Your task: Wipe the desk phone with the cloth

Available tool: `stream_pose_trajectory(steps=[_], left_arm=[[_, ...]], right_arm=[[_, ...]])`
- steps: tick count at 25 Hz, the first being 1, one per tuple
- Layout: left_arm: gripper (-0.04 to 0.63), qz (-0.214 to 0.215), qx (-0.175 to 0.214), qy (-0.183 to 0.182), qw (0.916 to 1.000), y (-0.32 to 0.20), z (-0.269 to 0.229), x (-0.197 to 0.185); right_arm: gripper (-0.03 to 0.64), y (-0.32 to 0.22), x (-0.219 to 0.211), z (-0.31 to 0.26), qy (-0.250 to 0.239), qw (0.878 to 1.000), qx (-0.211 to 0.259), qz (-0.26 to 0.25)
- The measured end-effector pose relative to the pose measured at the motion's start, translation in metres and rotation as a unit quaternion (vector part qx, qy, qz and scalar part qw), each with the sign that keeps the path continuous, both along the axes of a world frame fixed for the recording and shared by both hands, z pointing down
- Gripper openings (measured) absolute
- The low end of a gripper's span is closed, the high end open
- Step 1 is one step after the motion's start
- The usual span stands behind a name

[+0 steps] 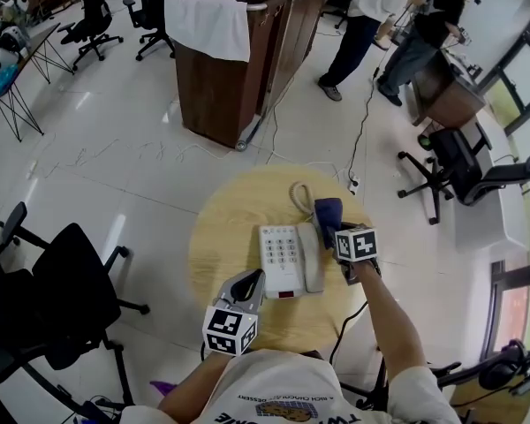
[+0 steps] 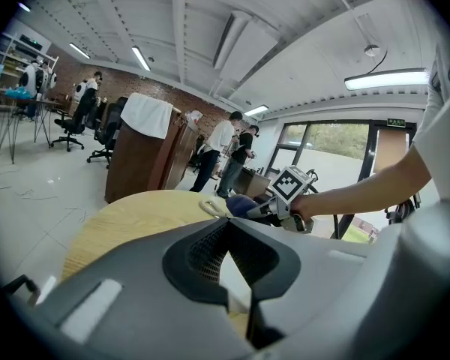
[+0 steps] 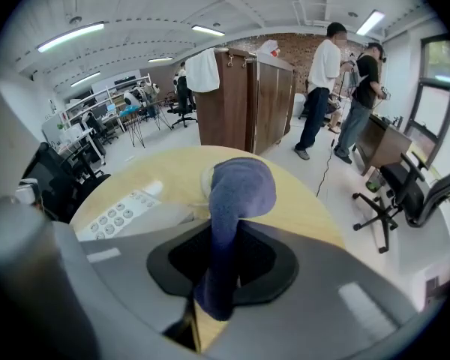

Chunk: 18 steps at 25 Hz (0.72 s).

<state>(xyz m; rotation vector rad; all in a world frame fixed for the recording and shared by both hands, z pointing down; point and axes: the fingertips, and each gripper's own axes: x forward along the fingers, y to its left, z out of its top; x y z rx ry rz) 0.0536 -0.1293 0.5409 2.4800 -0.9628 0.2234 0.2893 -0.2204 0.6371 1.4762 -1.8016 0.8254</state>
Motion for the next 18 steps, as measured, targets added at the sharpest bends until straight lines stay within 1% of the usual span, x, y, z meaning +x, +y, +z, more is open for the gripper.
stream_pose_trajectory(steps=[8, 13, 16, 18], left_arm=[[-0.009, 0.016, 0.005, 0.004, 0.9998, 0.004, -0.006, 0.014], [-0.009, 0.016, 0.002, 0.003, 0.9999, 0.007, -0.007, 0.014], [-0.009, 0.011, 0.000, 0.001, 0.9999, 0.008, -0.007, 0.009], [-0.009, 0.005, -0.002, -0.001, 1.0000, 0.008, -0.005, 0.004]], right_arm=[[0.066, -0.045, -0.014, -0.021, 0.013, 0.999, 0.018, -0.039], [0.066, -0.065, -0.033, -0.018, 0.048, 0.995, 0.009, -0.088], [0.067, -0.075, -0.047, -0.013, 0.080, 0.989, 0.003, -0.127], [0.066, -0.081, -0.057, -0.011, 0.087, 0.986, 0.001, -0.143]])
